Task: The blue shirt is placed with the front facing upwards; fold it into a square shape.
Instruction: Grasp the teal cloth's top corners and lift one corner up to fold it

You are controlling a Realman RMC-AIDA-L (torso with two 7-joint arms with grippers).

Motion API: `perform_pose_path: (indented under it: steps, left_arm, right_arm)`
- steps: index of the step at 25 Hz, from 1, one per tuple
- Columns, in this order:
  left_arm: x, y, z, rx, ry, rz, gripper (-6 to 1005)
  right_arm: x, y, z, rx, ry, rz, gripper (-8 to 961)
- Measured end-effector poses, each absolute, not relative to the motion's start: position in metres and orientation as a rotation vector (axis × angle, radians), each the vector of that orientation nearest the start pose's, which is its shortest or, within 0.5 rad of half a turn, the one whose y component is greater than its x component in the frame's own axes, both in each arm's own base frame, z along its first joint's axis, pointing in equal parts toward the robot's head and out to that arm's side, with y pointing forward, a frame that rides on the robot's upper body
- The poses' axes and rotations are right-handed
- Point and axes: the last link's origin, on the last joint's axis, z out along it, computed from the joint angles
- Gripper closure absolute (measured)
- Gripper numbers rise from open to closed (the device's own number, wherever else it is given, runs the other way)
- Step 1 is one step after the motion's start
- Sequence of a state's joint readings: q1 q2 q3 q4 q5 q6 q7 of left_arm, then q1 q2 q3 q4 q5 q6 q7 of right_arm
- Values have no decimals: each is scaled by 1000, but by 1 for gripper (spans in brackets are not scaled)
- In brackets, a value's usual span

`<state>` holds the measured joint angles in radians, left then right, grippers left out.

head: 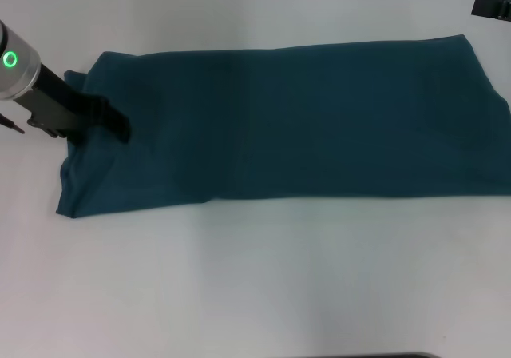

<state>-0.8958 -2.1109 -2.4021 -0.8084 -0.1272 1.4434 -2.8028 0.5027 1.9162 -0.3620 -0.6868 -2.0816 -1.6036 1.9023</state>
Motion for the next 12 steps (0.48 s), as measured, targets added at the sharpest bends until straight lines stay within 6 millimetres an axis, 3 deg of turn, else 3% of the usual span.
perform_pose_path:
  steps: [12]
  left_arm:
    - [-244, 402, 18, -2022, -1693, 414, 237]
  right_arm:
    - [315, 341, 110, -2258, 1286, 834, 285]
